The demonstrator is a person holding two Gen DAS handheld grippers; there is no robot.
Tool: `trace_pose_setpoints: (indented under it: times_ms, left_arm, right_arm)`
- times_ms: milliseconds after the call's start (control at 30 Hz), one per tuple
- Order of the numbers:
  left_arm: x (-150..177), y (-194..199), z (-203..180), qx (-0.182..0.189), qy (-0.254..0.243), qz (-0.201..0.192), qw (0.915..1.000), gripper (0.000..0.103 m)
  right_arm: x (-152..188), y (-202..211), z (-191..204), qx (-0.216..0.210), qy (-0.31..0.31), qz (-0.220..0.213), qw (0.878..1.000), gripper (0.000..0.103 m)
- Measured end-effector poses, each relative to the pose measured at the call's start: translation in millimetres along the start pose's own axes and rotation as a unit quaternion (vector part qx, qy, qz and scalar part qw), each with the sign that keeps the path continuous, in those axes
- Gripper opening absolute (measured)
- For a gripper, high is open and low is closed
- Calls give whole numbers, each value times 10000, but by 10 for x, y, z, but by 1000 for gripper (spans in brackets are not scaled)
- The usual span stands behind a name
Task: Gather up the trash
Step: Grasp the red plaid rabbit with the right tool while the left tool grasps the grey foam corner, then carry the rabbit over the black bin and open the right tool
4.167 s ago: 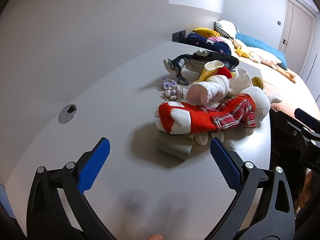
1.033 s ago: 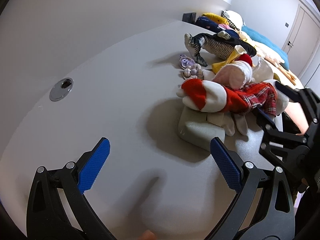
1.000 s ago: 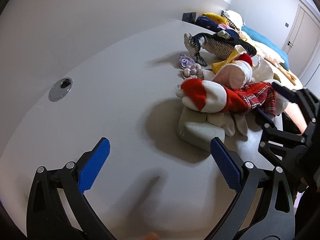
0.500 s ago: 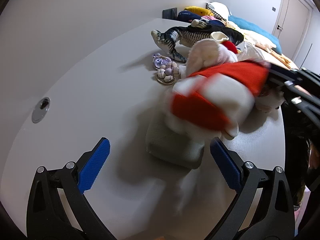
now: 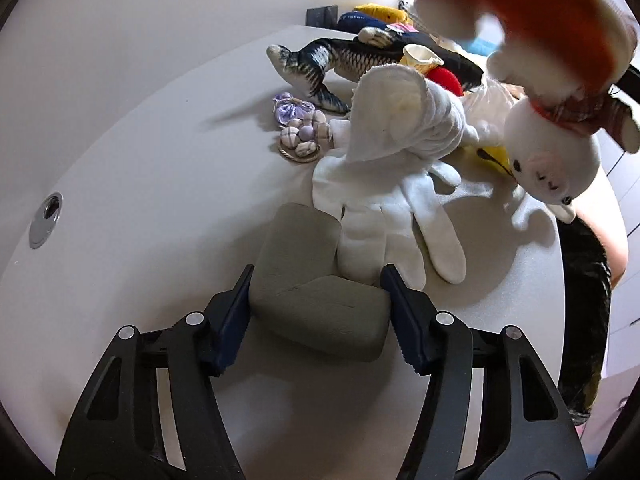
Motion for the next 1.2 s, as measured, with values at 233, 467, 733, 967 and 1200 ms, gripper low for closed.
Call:
trace_pose_setpoints:
  times_ms: [233, 467, 733, 967, 1200]
  left_arm:
    - [-6, 285, 38, -121, 237, -399, 9989, 59]
    - [-15, 701, -45, -152, 120, -703, 9973, 59]
    - [-131, 845, -391, 31, -87, -908, 9958, 59]
    - [-126, 869, -809, 343, -344, -944, 9943, 59]
    - [-149, 813, -1274, 707, -613, -902, 9915, 59]
  right_arm:
    - [-66, 225, -123, 38, -180, -208, 9996, 5]
    - [-114, 558, -252, 172, -273, -451, 9985, 5]
    - [-81, 1018, -516, 499, -407, -711, 9954, 5]
    - [79, 1270, -804, 861, -545, -663, 9926, 5]
    - [308, 1420, -1161, 1256, -816, -516, 9874, 5]
Point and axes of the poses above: each gripper's, at about its wrist camera, not at the fingertips, and y roughly against the way its jaws point, z to its left, x to its underside, the point moved 1 cm from there along -y, roughly the way its jaws point, and after that the axes turned 1 degree about -z, right-handed, at the moved point
